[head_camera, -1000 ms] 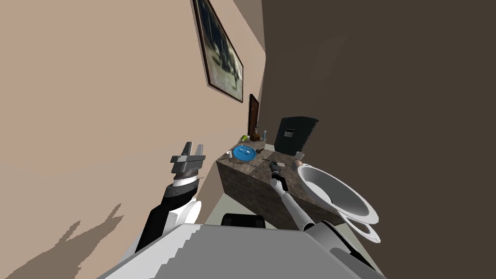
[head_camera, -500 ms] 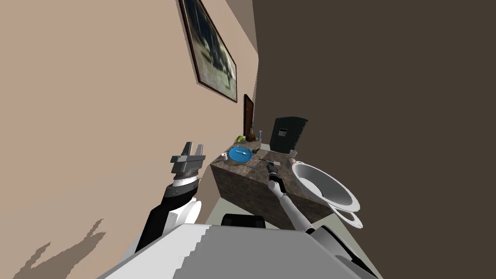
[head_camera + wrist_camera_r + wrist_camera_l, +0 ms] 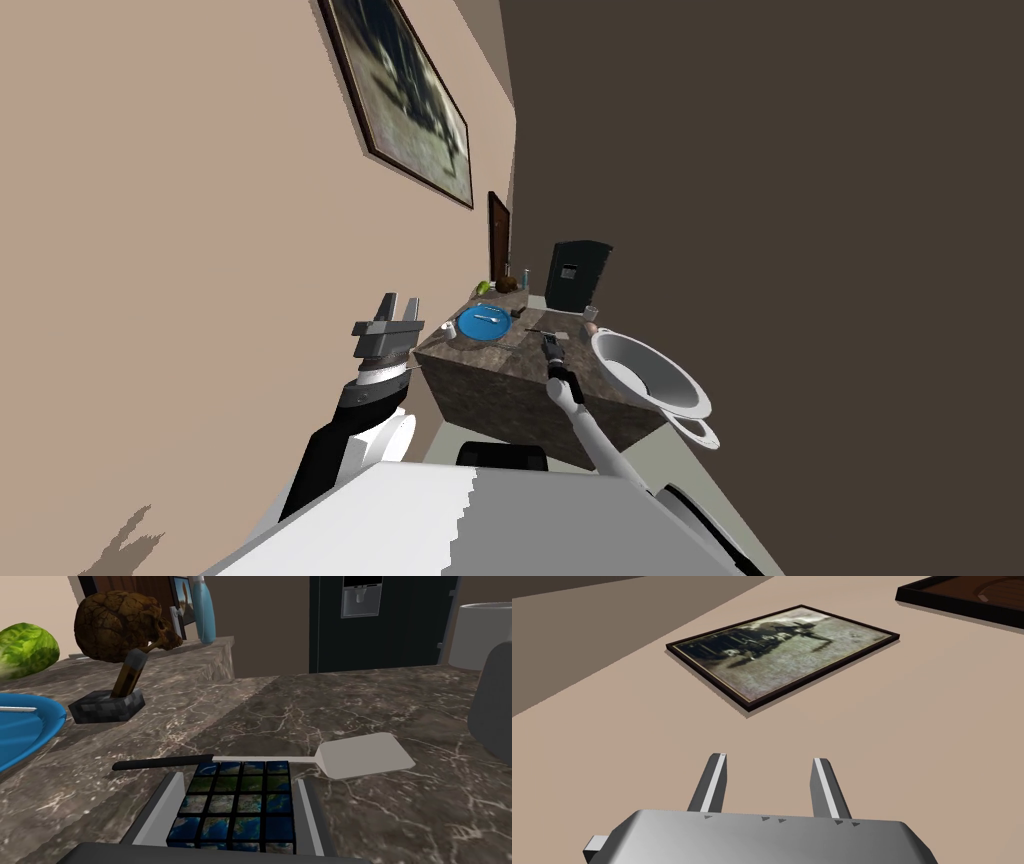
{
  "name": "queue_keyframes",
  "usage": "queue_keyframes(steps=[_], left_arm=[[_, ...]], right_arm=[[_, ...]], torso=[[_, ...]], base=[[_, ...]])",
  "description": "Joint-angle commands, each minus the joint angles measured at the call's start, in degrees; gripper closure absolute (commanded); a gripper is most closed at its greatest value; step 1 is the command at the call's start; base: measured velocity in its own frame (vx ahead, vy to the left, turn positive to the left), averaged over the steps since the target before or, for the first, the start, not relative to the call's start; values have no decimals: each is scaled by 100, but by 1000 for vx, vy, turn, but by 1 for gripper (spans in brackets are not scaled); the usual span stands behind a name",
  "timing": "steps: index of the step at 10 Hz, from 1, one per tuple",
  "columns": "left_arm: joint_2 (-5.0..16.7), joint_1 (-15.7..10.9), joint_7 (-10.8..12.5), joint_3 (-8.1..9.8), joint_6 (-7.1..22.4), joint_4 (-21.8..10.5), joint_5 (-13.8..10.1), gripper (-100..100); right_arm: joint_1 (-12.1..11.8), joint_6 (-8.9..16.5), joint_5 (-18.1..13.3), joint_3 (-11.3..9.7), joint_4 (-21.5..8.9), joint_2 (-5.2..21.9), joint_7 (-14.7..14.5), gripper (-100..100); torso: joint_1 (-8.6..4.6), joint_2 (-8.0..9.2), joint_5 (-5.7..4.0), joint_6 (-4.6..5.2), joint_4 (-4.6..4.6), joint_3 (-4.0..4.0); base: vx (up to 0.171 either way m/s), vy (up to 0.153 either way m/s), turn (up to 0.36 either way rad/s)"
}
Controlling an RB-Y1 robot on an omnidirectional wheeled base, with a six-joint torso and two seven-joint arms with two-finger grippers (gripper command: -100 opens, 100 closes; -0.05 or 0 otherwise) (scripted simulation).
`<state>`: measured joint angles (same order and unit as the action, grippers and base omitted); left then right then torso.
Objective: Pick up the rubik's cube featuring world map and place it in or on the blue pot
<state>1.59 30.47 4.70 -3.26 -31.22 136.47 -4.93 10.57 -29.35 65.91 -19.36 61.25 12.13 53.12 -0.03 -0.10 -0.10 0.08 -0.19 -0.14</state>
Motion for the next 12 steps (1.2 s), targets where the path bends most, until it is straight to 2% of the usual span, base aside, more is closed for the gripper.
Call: queue_keyframes(steps=[1, 2, 3, 4, 5, 6, 7, 12], left_arm=[[0, 0, 0, 0, 0, 0, 0, 0], [0, -1, 0, 0, 0, 0, 0, 0], [0, -1, 0, 0, 0, 0, 0, 0], [0, -1, 0, 0, 0, 0, 0, 0], [0, -1, 0, 0, 0, 0, 0, 0], [0, -1, 0, 0, 0, 0, 0, 0], [0, -1, 0, 0, 0, 0, 0, 0], [0, -1, 0, 0, 0, 0, 0, 0]], right_arm=[[0, 0, 0, 0, 0, 0, 0, 100], [-7, 16, 2, -4, 22, -12, -30, 0], [187, 7, 14, 51, 166, 6, -34, 100], [187, 7, 14, 51, 166, 6, -34, 100], [298, 30, 37, 83, 244, 19, -43, 100], [526, 133, 113, 151, 395, 53, -69, 100], [526, 133, 113, 151, 395, 53, -69, 100], [1098, 645, 436, 326, 721, 170, -165, 100]], torso=[[0, 0, 0, 0, 0, 0], [-2, 4, 1, -2, 0, 2], [-5, 5, 0, -2, 0, 2], [-9, 6, 2, -6, 8, 7], [-13, 8, -1, -5, 8, 8], [-14, 12, -3, -8, 10, 11], [-23, 18, -3, -9, 14, 15], [-31, 36, -6, -10, 18, 26]], base=[[13, 8, -26], [0, 0, 0], [-7, -13, -25], [-1, -18, 0], [-4, -21, -13], [-11, -49, -39], [-15, -52, -13], [-30, -58, -23]])
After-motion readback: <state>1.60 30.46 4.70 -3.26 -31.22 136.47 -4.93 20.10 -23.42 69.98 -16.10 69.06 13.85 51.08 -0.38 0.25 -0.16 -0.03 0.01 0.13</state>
